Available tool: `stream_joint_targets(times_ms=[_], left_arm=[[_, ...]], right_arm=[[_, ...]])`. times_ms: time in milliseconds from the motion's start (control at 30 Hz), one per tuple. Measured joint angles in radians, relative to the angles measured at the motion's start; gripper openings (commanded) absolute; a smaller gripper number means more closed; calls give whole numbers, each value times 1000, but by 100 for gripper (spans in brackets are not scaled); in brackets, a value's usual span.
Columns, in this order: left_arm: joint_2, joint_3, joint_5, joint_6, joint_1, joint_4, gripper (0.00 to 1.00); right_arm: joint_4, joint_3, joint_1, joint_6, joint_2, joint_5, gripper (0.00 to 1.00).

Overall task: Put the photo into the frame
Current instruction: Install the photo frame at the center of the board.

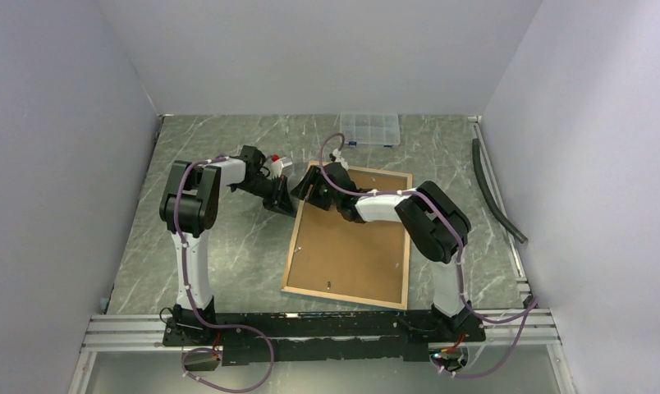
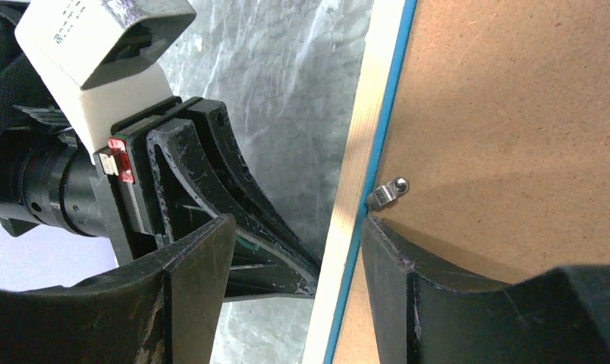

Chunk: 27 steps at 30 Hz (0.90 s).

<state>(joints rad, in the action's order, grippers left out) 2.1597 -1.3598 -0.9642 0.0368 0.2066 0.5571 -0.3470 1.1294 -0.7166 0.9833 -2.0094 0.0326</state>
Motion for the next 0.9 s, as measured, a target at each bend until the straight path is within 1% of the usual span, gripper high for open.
stream_joint_targets(times_ms=[267, 533, 900], left_arm=[[0, 11, -7, -1, 3, 0, 9], [0, 11, -8, -1, 5, 5, 9], [0, 11, -7, -5, 6, 5, 8]], right_arm=[[9, 14, 5, -9, -8, -26, 64], [-3, -14, 13, -16, 10, -22, 64], [2, 6, 16, -16, -6, -4, 63]])
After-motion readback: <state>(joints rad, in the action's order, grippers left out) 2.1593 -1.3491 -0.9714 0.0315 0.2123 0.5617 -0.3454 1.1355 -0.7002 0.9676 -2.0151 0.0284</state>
